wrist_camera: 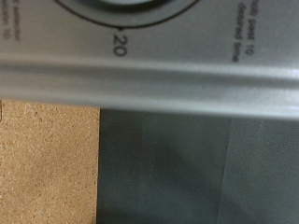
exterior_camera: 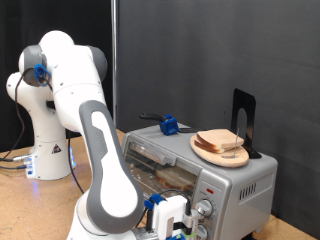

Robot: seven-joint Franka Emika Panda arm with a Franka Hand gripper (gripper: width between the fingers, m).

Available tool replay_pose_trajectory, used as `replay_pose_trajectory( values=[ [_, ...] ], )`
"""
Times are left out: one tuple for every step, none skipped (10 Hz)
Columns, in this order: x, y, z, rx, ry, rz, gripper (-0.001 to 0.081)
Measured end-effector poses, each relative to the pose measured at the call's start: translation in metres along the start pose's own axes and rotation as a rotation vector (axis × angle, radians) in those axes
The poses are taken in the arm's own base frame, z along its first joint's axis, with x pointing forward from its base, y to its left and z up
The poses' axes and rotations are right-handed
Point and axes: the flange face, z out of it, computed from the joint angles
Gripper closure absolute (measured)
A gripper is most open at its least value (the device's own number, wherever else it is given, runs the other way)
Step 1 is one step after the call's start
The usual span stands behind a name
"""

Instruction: Make a piece of toast with the oven

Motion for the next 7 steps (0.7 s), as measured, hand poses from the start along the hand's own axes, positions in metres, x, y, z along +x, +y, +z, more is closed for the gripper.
replay_pose_trajectory(
  values=[
    [0.0000,0.0001,0.0000,0.001,0.000,0.001,-0.0002],
    [0.0001,0.0002,0.0001,0.002,0.001,0.001,-0.0002],
    [0.0001,0.0003,0.0004,0.003,0.001,0.001,0.0025],
    [-0.0002,0.0021,0.0049,-0.002,0.001,0.004,0.0025],
    [0.0000,0.0023,0.0053,-0.001,0.006,0.005,0.0205],
    [-0.0015,0.0004,0.0054,0.003,0.001,0.004,0.0205],
    [-0.0042,-0.0030,0.0052,0.004,-0.002,0.000,0.0388]
  ],
)
